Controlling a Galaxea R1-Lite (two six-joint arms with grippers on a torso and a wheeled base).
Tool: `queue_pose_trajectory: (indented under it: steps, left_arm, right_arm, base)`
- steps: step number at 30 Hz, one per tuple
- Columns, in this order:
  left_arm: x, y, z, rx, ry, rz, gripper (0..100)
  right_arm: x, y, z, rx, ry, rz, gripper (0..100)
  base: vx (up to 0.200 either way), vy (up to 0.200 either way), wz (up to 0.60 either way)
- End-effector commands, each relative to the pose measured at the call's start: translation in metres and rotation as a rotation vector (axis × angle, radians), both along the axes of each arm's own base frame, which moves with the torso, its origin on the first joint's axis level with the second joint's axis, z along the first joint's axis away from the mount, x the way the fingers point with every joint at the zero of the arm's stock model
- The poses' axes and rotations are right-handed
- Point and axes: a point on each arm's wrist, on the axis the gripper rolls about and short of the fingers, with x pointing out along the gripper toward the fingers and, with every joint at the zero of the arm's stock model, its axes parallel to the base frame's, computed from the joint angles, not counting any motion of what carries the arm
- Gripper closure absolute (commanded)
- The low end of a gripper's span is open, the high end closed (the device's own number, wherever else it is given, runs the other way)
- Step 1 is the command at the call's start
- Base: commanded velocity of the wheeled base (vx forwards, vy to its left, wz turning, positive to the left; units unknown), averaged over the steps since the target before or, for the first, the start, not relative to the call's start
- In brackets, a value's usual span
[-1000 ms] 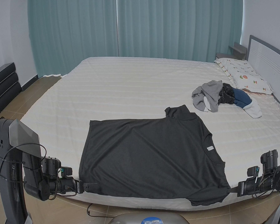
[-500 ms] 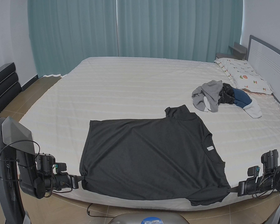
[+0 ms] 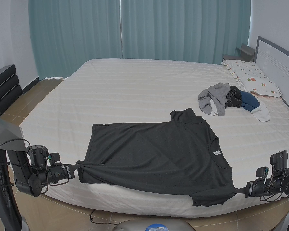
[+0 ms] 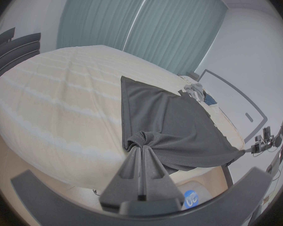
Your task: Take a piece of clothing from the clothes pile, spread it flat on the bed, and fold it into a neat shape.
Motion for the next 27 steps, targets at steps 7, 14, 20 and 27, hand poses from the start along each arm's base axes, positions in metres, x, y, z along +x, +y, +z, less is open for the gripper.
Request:
queue_pose_trajectory:
  steps: [7, 14, 20, 27]
  left_arm:
    - [0.025, 0.0, -0.021, -0.022, 0.073, 0.008, 100]
    - [0.03, 0.0, -0.026, -0.051, 0.083, 0.012, 0]
    - [0.018, 0.0, -0.012, -0.148, 0.102, -0.01, 0]
    - [-0.014, -0.006, 0.001, -0.215, 0.153, -0.107, 0]
  right_arm:
    - [0.009, 0.0, -0.004, 0.003, 0.011, -0.001, 100]
    - [0.012, -0.001, -0.005, 0.005, 0.009, -0.004, 100]
    - [0.014, -0.002, -0.006, 0.01, 0.012, -0.011, 100]
    - [0.016, -0.001, -0.004, 0.041, 0.013, -0.023, 100]
  base:
    - [0.0, 0.0, 0.0]
    - [0.0, 0.0, 0.0]
    - [0.0, 0.0, 0.0]
    - [0.0, 0.0, 0.0]
